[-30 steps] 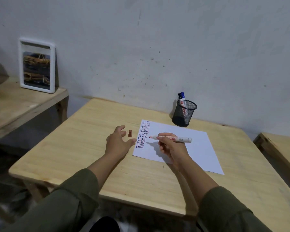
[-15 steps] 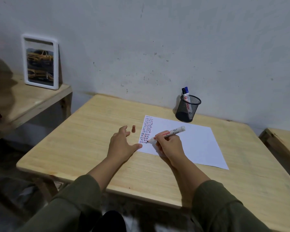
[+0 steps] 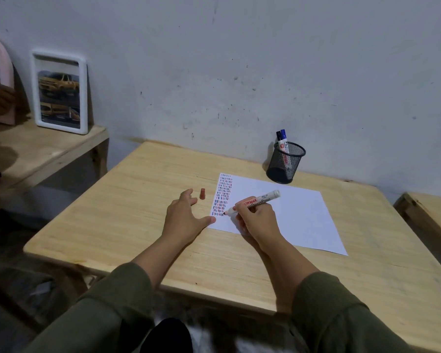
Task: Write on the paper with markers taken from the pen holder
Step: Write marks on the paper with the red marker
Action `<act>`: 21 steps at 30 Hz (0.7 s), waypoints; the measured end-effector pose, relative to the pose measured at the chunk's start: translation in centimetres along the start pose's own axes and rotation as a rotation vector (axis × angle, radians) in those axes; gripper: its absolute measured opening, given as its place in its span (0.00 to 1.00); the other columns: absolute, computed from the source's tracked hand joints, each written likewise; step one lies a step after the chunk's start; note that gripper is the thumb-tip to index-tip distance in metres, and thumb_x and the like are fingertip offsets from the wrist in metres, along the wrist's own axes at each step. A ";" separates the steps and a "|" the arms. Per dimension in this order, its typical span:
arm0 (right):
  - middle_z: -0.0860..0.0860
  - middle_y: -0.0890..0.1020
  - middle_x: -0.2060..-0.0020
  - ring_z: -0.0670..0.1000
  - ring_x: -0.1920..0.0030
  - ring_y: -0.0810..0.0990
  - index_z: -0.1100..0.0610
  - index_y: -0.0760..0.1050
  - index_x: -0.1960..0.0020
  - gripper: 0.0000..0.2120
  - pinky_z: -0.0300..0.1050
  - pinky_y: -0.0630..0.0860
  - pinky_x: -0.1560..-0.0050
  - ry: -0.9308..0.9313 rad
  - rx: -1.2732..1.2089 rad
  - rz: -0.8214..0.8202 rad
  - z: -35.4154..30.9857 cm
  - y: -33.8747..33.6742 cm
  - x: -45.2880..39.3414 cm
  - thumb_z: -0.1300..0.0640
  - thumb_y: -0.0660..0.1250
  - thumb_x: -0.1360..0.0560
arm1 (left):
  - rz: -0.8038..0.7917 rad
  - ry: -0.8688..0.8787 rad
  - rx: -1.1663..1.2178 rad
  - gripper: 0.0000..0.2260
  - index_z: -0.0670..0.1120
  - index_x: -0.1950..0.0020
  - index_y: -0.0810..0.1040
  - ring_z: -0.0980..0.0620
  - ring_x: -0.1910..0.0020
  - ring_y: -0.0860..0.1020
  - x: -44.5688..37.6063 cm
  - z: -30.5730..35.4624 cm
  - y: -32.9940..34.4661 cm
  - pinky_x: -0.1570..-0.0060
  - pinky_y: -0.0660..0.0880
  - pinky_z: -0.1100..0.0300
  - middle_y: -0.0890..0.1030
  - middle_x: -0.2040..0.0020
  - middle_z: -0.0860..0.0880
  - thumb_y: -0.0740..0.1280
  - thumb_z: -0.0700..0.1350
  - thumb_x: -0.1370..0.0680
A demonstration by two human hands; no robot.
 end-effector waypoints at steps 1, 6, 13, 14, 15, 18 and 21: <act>0.50 0.78 0.76 0.45 0.77 0.74 0.57 0.78 0.66 0.09 0.35 0.70 0.75 0.002 0.010 0.004 0.1 0.0 -0.1 0.60 0.64 0.28 | 0.000 0.001 -0.001 0.42 0.45 0.26 0.58 0.48 0.30 0.65 0.0 0.0 0.0 0.44 0.58 0.65 0.75 0.32 0.48 0.76 0.50 0.34; 0.52 0.80 0.72 0.48 0.72 0.77 0.64 0.79 0.60 0.10 0.40 0.74 0.68 0.019 0.104 0.016 0.9 -0.2 -0.8 0.58 0.64 0.28 | 0.007 0.003 -0.002 0.41 0.45 0.26 0.58 0.48 0.30 0.65 0.1 0.0 -0.2 0.42 0.60 0.63 0.75 0.33 0.49 0.75 0.50 0.33; 0.55 0.75 0.74 0.48 0.77 0.71 0.60 0.77 0.60 0.05 0.36 0.68 0.78 0.097 -0.215 -0.011 0.8 -0.1 -0.7 0.61 0.64 0.26 | 0.019 -0.033 0.078 0.37 0.47 0.27 0.61 0.48 0.30 0.68 -0.9 0.2 -0.4 0.38 0.63 0.61 0.73 0.31 0.47 0.74 0.49 0.32; 0.55 0.74 0.74 0.49 0.78 0.70 0.60 0.76 0.58 0.03 0.36 0.67 0.78 0.120 -0.305 -0.020 0.8 -0.1 -0.7 0.63 0.64 0.26 | 0.026 -0.042 0.122 0.34 0.47 0.28 0.63 0.49 0.31 0.70 -1.3 0.2 -0.4 0.37 0.64 0.61 0.73 0.31 0.46 0.74 0.48 0.31; 0.55 0.74 0.75 0.49 0.79 0.69 0.59 0.76 0.56 0.03 0.35 0.66 0.78 0.137 -0.387 -0.026 0.8 -0.1 -0.8 0.65 0.64 0.26 | 0.034 -0.042 0.153 0.32 0.47 0.29 0.65 0.50 0.32 0.71 -1.7 0.3 -0.4 0.38 0.64 0.62 0.74 0.32 0.45 0.73 0.46 0.30; 0.54 0.74 0.75 0.48 0.79 0.70 0.61 0.77 0.54 0.05 0.35 0.65 0.79 0.168 -0.561 -0.035 0.6 -0.2 -0.8 0.68 0.63 0.26 | 0.062 -0.023 0.160 0.24 0.46 0.32 0.71 0.50 0.36 0.75 -2.9 0.4 0.0 0.45 0.67 0.67 0.78 0.36 0.45 0.70 0.42 0.27; 0.53 0.76 0.74 0.47 0.76 0.72 0.62 0.78 0.55 0.05 0.36 0.67 0.78 0.148 -0.581 -0.020 0.1 -0.7 -1.0 0.67 0.63 0.25 | 0.099 -0.011 0.101 0.18 0.46 0.37 0.76 0.51 0.41 0.78 -3.8 0.4 0.4 0.49 0.66 0.68 0.82 0.42 0.48 0.69 0.41 0.27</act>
Point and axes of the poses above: each hand's wrist, its own x-axis away from the middle knuckle, its own y-axis out of the palm, z = x × y, the point moved 6 cm from there along -x, towards the middle knuckle
